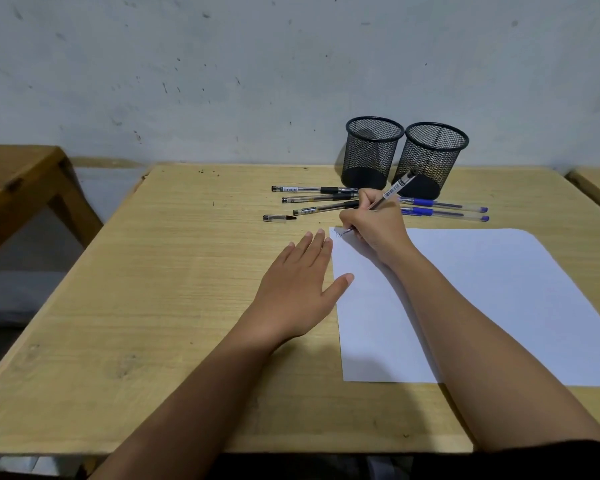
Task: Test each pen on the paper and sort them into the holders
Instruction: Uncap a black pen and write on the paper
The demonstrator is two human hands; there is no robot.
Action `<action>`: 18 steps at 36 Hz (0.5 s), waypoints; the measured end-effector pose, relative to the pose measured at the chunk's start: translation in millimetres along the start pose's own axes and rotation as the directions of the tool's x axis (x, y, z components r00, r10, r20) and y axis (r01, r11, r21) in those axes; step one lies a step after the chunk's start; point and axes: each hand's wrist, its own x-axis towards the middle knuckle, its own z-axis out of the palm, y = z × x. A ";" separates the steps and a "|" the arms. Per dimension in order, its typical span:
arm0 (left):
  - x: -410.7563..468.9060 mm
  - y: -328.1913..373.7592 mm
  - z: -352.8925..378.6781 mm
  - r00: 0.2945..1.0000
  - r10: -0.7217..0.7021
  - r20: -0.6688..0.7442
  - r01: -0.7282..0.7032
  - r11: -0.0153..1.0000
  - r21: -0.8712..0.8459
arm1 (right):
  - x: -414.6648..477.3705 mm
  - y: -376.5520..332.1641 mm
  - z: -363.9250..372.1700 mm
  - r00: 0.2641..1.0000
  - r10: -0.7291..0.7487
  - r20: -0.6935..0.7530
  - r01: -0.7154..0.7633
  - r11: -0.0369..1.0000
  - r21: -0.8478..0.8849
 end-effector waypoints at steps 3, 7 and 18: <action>-0.2 -0.4 0.4 1.000 0.006 -0.003 -0.006 1.000 -0.009 | 0.3 -1.2 -0.4 1.000 -0.004 0.018 0.004 1.000 -0.024; -0.7 -0.8 -0.1 1.000 0.008 -0.002 -0.008 1.000 -0.013 | 1.2 0.4 -0.4 1.000 -0.017 -0.004 0.017 1.000 -0.017; -1.0 -3.0 -0.9 0.999 0.021 -0.046 -0.024 0.998 -0.061 | -2.5 -0.3 -9.6 0.999 0.038 0.023 -0.045 0.876 0.480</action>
